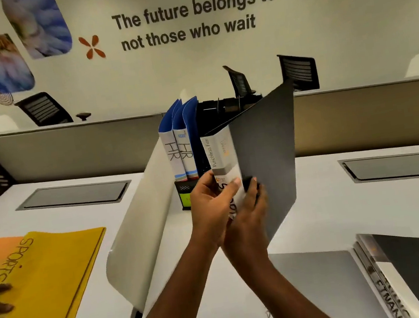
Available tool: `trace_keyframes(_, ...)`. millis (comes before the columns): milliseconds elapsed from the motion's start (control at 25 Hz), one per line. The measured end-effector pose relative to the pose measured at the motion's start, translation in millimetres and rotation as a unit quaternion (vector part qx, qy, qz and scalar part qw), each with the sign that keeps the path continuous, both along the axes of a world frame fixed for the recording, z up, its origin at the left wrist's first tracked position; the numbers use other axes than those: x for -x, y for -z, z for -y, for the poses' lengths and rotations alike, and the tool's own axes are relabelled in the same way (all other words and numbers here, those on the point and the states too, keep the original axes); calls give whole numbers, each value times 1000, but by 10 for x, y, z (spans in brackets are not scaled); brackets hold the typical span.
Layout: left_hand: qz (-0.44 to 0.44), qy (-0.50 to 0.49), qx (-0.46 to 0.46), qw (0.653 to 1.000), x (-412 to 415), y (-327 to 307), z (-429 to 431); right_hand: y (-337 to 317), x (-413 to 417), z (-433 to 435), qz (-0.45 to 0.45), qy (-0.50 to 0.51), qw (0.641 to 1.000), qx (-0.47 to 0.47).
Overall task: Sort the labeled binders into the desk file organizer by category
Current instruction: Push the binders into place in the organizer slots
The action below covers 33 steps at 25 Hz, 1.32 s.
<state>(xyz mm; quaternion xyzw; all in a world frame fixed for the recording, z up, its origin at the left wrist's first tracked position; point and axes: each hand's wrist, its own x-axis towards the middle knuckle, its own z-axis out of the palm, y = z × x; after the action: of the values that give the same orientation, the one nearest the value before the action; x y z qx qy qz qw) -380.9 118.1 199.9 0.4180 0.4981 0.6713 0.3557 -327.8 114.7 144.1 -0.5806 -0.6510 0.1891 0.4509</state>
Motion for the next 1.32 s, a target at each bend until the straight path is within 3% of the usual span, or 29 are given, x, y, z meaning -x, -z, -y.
trace_keyframes(160, -73, 42, -68, 994, 295, -199, -122, -199, 316, -392, -127, -1, 986, -112)
trace_keyframes(280, -158, 118, -101, 975, 545, -412, -218, -264, 499, -637, -212, -51, 967, -131)
trace_keyframes(400, -195, 196, -102, 956, 955, -622, -441, -236, 631, -891, -216, -27, 958, -187)
trace_keyframes(560, -347, 28, -24, 937, 1487, -695, -1071, -231, 794, -1338, -231, -31, 953, -196)
trace_keyframes(680, -486, -40, 105, 866, 1676, -509, -1508, -268, 923, -1645, -264, -61, 950, -158)
trace_keyframes(760, -532, -37, 142, 834, 1769, -367, -1709, -275, 999, -1845, -269, -58, 952, -132)
trace_keyframes(840, -540, -29, 147, 828, 1854, -255, -1847, -295, 1070, -2031, -271, -52, 954, -114)
trace_keyframes(1080, -498, -65, 71, 862, 1889, -63, -1993, -314, 1116, -2424, -234, -69, 960, -140)
trace_keyframes(1320, -465, -89, 48, 880, 1878, -21, -2001, 105, 1275, -2461, -231, -116, 961, -96)
